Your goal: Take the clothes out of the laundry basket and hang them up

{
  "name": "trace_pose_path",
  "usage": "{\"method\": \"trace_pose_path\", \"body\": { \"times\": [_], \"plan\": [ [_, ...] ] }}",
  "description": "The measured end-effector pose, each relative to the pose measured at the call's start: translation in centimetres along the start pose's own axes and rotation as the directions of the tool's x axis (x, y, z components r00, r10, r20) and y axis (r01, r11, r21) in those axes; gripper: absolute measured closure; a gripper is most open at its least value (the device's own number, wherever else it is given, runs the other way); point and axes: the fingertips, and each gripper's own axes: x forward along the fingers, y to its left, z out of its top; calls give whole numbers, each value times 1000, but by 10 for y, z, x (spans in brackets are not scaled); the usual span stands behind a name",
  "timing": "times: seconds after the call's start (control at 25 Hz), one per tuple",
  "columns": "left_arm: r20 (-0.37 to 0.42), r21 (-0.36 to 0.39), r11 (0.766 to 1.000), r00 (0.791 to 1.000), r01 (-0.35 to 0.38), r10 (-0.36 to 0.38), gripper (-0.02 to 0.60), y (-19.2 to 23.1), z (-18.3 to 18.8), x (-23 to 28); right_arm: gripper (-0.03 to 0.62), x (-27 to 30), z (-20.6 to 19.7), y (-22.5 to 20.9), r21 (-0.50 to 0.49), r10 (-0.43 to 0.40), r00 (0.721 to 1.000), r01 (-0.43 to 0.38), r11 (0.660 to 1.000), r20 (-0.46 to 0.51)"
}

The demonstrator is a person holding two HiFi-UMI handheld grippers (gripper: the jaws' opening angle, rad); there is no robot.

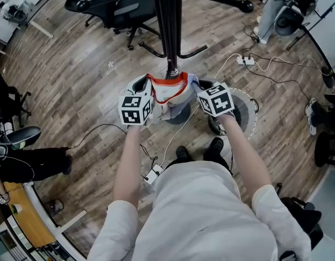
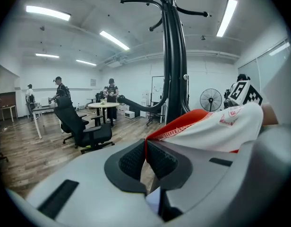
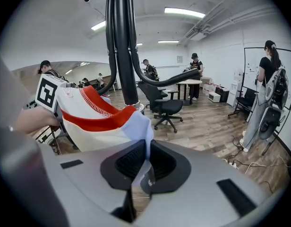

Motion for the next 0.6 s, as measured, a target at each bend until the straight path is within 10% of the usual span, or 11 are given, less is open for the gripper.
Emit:
{"method": "trace_pose_path", "body": {
  "times": [0.44,0.6],
  "plan": [
    [19,-11,999,999,30,-30,557,-5,11,8,419,-43,34,11,-14,-3,988,5,1000,157],
    [21,-10,999,999,33,-33,557,-6,12,7,371,-61,54,64,-162,212,960,-183,970,185]
  ]
}}
